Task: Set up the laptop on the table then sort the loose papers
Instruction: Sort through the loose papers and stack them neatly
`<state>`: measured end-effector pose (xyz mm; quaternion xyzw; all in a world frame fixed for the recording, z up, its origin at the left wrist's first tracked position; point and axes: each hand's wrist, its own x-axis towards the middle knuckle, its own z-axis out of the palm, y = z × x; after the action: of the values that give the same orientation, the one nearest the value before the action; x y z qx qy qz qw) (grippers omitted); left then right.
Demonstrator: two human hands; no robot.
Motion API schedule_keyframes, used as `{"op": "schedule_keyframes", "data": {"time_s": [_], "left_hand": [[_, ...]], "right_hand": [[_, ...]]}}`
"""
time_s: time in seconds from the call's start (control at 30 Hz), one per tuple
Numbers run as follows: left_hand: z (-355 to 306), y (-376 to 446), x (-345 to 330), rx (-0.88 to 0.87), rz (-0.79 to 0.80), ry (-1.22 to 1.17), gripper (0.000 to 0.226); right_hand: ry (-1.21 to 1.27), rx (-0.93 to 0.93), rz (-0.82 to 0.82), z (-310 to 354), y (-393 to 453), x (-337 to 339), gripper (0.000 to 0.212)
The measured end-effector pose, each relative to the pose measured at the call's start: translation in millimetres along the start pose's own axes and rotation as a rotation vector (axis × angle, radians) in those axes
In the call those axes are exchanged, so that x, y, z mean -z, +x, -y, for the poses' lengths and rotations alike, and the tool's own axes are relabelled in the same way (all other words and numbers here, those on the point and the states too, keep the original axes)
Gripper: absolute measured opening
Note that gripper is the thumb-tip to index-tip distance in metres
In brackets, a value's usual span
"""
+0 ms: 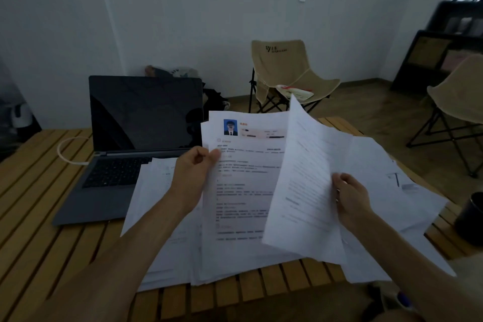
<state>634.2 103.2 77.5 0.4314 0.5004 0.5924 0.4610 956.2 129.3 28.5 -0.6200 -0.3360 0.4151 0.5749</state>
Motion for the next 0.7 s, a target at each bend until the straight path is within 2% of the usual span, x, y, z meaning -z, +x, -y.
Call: {"op": "schedule_keyframes", "data": {"time_s": [0.1, 0.2, 0.3, 0.33, 0.4, 0.47, 0.53, 0.57, 0.6, 0.7], "left_hand": [[1.7, 3.0, 0.3, -0.016, -0.016, 0.034, 0.024], [3.9, 7.0, 2.5, -0.041, -0.063, 0.052, 0.014], [11.1, 11.1, 4.3, -0.013, -0.109, 0.059, 0.04], [14.7, 13.1, 5.0, -0.005, -0.129, 0.096, 0.036], [23.2, 17.6, 7.0, 0.014, -0.152, 0.156, 0.011], [29.8, 18.9, 8.0, 0.067, -0.11, 0.216, 0.009], [35.7, 17.4, 7.1, 0.102, -0.048, 0.401, 0.059], [38.2, 16.3, 6.6, 0.085, -0.035, 0.471, 0.073], [38.3, 15.4, 6.4, 0.049, -0.048, 0.497, 0.072], [37.5, 15.6, 11.6, -0.011, -0.098, 0.555, 0.063]], "right_hand": [[-0.122, 0.098, 0.002, 5.1, -4.6, -14.4, 0.018], [-0.24, 0.08, 0.078, 5.2, -7.1, -38.1, 0.02], [-0.259, -0.001, 0.193, 1.8, -10.6, -63.2, 0.023], [-0.271, -0.001, 0.21, 2.2, -12.6, -70.6, 0.025], [-0.35, 0.027, 0.219, 2.4, -16.0, -84.6, 0.026], [-0.428, 0.049, 0.236, -3.1, -15.7, -93.1, 0.023], [-0.511, 0.061, 0.272, -7.9, -18.0, -95.2, 0.019], [-0.535, 0.074, 0.29, -9.4, -19.4, -94.6, 0.012], [-0.56, 0.103, 0.302, -10.7, -19.6, -92.6, 0.007], [-0.69, 0.208, 0.268, -8.1, -16.1, -79.7, 0.028]]}}
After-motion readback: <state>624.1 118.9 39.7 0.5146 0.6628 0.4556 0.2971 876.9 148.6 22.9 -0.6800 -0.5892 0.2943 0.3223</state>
